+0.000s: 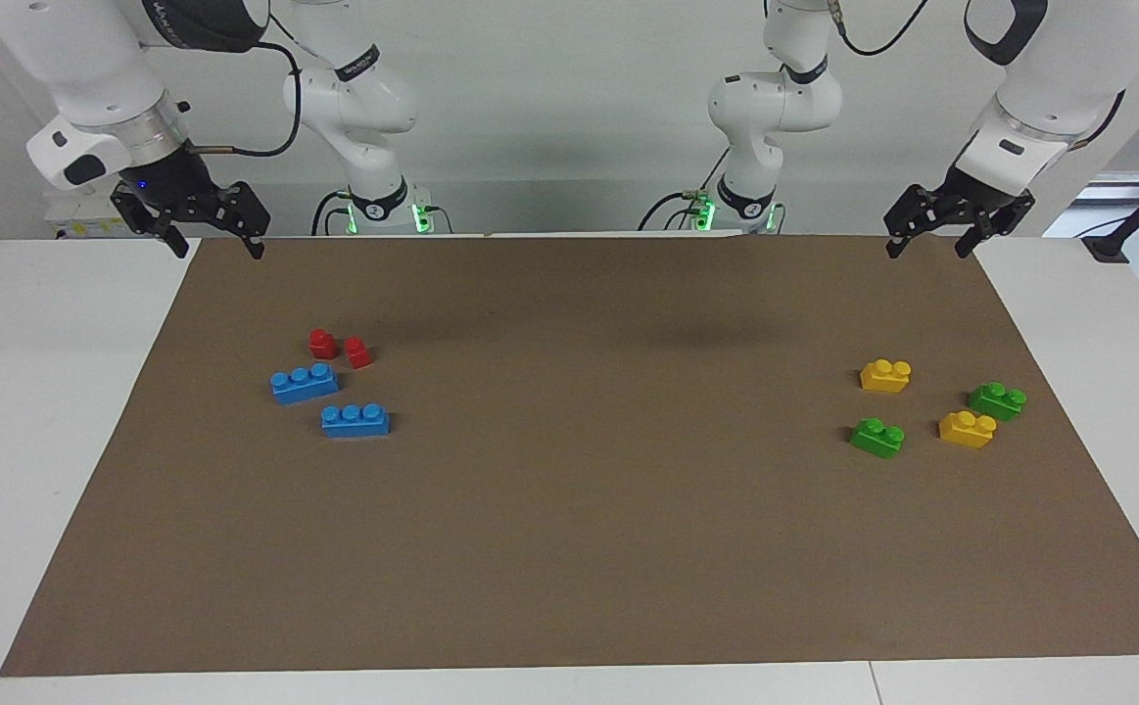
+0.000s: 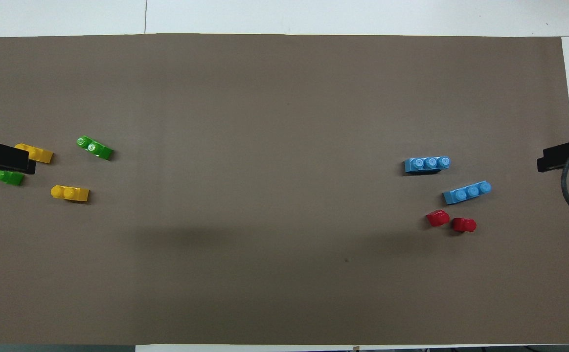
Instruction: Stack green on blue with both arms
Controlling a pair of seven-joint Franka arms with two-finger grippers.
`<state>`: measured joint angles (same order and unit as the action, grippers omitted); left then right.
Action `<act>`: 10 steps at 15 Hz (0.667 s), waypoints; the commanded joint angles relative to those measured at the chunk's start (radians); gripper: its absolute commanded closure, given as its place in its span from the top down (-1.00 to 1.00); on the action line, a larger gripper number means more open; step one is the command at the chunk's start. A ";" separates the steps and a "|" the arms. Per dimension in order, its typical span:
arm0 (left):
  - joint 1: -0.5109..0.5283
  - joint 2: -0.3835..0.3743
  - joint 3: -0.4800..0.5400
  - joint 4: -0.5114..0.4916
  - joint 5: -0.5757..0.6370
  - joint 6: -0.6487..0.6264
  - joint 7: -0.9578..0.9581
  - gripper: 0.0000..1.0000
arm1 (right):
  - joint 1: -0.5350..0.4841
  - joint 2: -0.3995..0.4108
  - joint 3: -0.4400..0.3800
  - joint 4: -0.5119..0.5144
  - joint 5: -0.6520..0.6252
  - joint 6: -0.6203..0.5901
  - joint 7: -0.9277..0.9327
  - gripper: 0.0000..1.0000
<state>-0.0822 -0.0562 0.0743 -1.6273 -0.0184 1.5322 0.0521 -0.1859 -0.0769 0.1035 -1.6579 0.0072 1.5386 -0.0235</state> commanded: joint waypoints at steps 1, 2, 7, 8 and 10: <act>-0.010 -0.004 0.012 0.012 -0.002 -0.006 0.014 1.00 | -0.012 -0.024 0.008 -0.032 -0.004 0.015 0.007 1.00; -0.010 -0.004 0.012 0.012 -0.002 -0.006 0.014 1.00 | -0.012 -0.024 0.007 -0.033 -0.004 0.017 0.008 1.00; -0.011 -0.004 0.012 0.012 -0.002 -0.006 0.011 1.00 | 0.008 -0.011 0.008 -0.033 -0.004 0.086 0.233 1.00; -0.011 -0.004 0.012 0.012 -0.002 -0.006 0.011 1.00 | 0.014 0.000 0.008 -0.033 -0.004 0.098 0.303 1.00; -0.011 -0.004 0.010 0.010 -0.002 -0.006 0.002 1.00 | 0.026 0.025 0.010 -0.036 -0.003 0.135 0.466 1.00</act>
<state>-0.0824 -0.0562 0.0744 -1.6273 -0.0184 1.5328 0.0522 -0.1688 -0.0685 0.1096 -1.6742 0.0072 1.6291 0.2999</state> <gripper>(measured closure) 0.000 0.000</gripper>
